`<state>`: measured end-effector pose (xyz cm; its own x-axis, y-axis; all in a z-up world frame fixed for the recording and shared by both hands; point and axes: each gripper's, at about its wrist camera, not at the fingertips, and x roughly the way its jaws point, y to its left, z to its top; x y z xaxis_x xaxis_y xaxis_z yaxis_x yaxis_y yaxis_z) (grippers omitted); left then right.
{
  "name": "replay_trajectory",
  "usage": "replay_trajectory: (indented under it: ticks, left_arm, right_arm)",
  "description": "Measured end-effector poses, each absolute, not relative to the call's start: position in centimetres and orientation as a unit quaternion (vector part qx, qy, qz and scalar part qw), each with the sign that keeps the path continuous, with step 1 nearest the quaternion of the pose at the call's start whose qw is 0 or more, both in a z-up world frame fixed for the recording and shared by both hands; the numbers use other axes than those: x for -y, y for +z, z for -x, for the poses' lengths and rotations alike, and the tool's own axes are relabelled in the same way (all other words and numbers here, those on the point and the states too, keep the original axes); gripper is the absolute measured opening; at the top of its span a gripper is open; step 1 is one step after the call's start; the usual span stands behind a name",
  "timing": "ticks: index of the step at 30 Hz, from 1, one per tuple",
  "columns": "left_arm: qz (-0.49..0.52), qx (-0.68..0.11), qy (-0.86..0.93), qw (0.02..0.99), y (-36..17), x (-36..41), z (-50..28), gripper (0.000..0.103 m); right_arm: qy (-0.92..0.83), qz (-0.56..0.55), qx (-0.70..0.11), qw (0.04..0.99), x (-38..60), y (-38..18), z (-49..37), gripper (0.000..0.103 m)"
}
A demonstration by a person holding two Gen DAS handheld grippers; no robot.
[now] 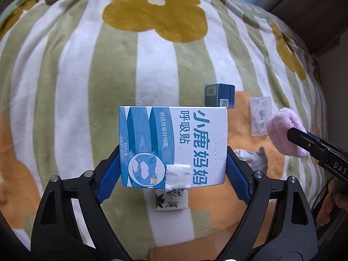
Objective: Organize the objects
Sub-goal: 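Carry both items over the cardboard box and open both tools to drop them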
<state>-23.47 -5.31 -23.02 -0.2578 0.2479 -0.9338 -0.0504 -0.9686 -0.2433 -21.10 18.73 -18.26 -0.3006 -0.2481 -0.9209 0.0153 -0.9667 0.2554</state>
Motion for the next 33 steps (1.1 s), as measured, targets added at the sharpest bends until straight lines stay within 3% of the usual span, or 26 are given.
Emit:
replay_trajectory:
  ticks: [8,17,25,33]
  left_arm:
    - [0.555,0.072,0.825,0.08,-16.0,5.9,19.0,0.086]
    - [0.528,0.074,0.844,0.064,-11.4,4.8,8.9,0.086]
    - [0.53,0.072,0.843,0.057,-10.9,3.2,-0.6,0.086]
    - [0.544,0.079,0.834,0.049,-13.9,2.3,-6.6,0.086]
  right_arm:
    - [-0.833,-0.543,0.044,0.096,-19.3,-12.2,17.9,0.032]
    - [-0.846,-0.52,0.003,0.119,-20.7,-7.7,10.0,0.032]
    - [-0.84,-0.527,-0.004,0.129,-22.2,-7.0,2.3,0.032]
    - [-0.821,-0.553,0.0,0.141,-22.5,-10.2,-3.4,0.032]
